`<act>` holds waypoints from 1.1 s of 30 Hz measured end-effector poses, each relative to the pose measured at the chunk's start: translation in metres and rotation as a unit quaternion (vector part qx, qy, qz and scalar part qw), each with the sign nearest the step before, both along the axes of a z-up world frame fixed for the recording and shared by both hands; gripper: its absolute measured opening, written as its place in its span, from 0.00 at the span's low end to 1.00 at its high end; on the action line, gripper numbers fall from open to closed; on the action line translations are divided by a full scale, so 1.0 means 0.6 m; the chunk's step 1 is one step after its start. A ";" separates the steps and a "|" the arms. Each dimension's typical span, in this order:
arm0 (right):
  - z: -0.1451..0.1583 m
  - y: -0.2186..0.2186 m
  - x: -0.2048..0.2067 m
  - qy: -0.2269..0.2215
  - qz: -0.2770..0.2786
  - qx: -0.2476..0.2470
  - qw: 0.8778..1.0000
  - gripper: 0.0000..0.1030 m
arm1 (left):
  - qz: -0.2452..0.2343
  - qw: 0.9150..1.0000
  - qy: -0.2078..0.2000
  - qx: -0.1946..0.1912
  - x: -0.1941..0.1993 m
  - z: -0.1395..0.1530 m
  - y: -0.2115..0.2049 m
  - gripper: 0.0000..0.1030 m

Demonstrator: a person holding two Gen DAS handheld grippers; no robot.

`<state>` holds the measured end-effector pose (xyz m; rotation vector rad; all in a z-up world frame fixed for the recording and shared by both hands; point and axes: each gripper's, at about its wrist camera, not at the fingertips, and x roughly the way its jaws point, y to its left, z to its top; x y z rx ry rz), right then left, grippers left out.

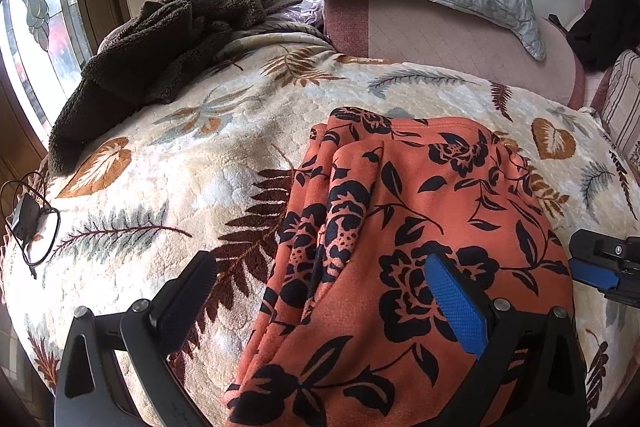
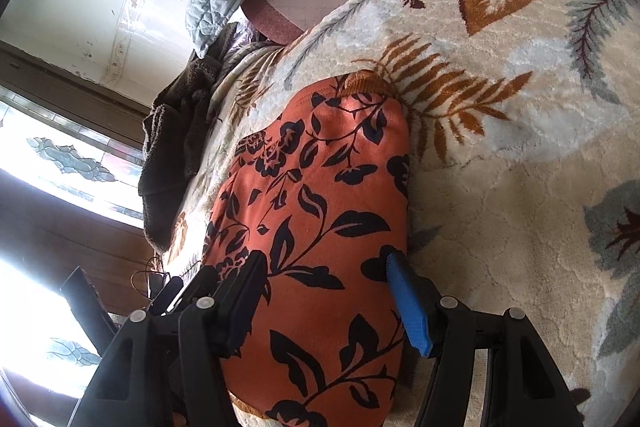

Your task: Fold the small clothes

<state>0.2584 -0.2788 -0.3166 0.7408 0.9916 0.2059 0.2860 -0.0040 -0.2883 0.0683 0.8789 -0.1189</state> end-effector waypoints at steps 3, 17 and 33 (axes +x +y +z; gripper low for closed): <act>-0.003 0.007 0.003 0.003 0.007 -0.014 1.000 0.65 | 0.002 1.000 0.006 -0.001 0.002 -0.005 0.001 1.00; 0.004 -0.020 0.008 -0.006 -0.013 -0.005 1.000 0.65 | 0.003 1.000 0.008 0.001 0.006 -0.010 0.007 1.00; -0.010 -0.024 0.026 0.008 -0.015 -0.007 1.000 0.65 | 0.001 1.000 0.018 -0.002 0.011 -0.018 0.013 1.00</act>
